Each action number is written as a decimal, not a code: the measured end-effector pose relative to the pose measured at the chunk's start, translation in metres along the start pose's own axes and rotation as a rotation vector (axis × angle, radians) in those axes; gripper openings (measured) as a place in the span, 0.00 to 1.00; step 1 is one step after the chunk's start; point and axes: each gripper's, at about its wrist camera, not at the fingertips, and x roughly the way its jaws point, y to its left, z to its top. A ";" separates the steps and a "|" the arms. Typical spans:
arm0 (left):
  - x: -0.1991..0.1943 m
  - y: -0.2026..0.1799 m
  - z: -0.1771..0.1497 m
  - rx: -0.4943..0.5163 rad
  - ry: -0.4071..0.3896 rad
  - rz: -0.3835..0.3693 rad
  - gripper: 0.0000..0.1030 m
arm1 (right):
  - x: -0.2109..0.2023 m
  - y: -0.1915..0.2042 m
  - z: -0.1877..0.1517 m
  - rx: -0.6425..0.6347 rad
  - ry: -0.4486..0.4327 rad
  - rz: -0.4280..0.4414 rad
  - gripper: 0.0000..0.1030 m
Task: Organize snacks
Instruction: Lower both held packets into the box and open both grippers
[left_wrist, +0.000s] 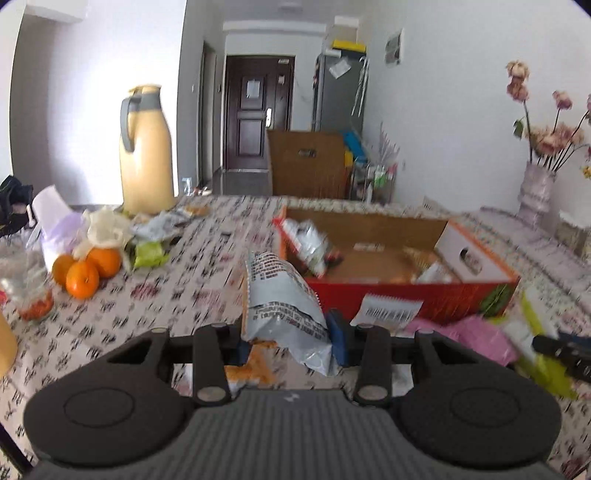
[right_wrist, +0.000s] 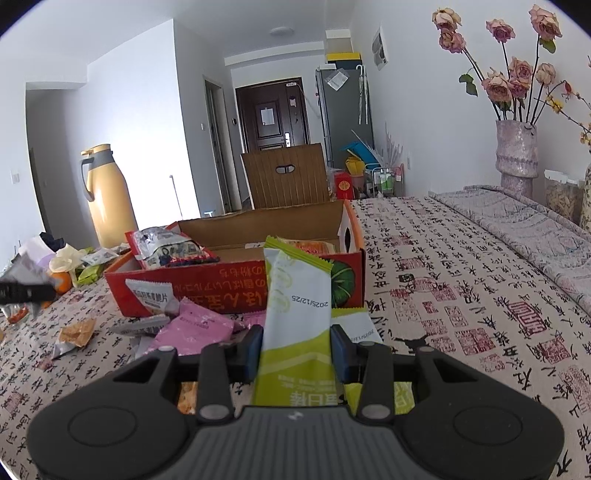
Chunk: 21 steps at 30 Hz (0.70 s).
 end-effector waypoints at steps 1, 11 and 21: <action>0.000 -0.003 0.004 0.002 -0.009 -0.007 0.40 | 0.000 0.000 0.002 -0.002 -0.005 0.000 0.36; 0.011 -0.041 0.038 0.035 -0.081 -0.061 0.40 | 0.014 0.001 0.036 -0.002 -0.075 0.029 0.36; 0.049 -0.061 0.069 0.016 -0.082 -0.066 0.40 | 0.046 0.010 0.086 -0.002 -0.141 0.050 0.37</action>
